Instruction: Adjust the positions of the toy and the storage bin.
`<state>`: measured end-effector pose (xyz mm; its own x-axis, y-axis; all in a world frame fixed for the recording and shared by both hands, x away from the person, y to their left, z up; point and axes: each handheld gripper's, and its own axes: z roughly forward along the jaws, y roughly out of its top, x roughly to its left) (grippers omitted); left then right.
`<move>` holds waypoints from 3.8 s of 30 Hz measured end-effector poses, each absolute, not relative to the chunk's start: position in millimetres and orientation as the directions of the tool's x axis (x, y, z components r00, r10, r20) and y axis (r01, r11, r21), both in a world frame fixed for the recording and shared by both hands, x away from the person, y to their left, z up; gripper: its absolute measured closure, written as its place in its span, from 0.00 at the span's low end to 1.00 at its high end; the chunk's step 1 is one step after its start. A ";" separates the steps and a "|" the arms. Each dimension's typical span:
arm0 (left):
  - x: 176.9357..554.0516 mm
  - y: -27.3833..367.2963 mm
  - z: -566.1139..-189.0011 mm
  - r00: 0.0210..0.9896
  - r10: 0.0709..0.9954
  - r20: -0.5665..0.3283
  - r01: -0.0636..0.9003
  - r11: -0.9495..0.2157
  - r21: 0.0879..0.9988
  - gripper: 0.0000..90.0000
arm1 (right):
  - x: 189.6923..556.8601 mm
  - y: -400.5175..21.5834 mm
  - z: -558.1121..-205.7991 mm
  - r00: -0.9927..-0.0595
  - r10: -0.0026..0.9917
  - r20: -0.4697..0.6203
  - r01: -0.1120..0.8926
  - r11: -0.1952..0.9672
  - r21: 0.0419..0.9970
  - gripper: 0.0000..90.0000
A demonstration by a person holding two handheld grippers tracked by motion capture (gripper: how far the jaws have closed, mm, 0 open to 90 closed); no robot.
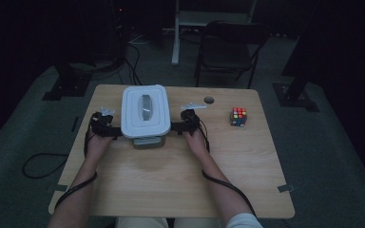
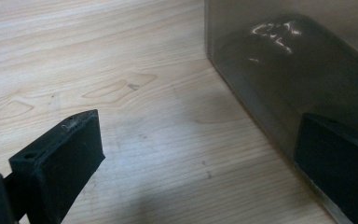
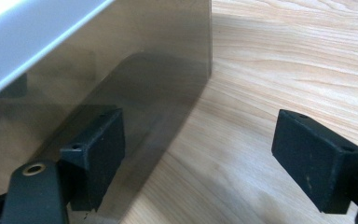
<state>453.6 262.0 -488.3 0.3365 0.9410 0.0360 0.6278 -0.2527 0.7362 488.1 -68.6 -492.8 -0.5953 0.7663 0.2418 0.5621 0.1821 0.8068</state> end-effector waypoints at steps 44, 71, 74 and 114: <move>441.3 161.5 -485.5 0.515 0.855 0.062 0.594 -0.408 0.693 0.02 | 432.8 -174.1 -496.4 -0.535 0.809 0.243 0.579 0.141 0.803 0.20; 479.1 176.7 -497.9 0.493 0.869 -0.048 0.636 -0.322 0.701 0.02 | 466.9 -186.1 -511.6 -0.454 0.871 0.188 0.577 0.126 0.807 0.16; 482.6 174.3 -495.2 0.496 0.868 -0.035 0.622 -0.327 0.711 0.02 | 475.9 -181.3 -509.3 -0.453 0.871 0.188 0.577 0.126 0.807 0.16; 445.4 149.9 -486.7 0.519 0.855 0.014 0.601 -0.376 0.705 0.02 | 441.1 -190.3 -505.2 -0.514 0.814 0.270 0.589 0.106 0.801 0.20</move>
<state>445.4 149.9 -486.7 0.5190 0.8546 0.0137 0.6011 -0.3763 0.7050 441.1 -190.3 -505.2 -0.5138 0.8144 0.2700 0.5895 0.1064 0.8007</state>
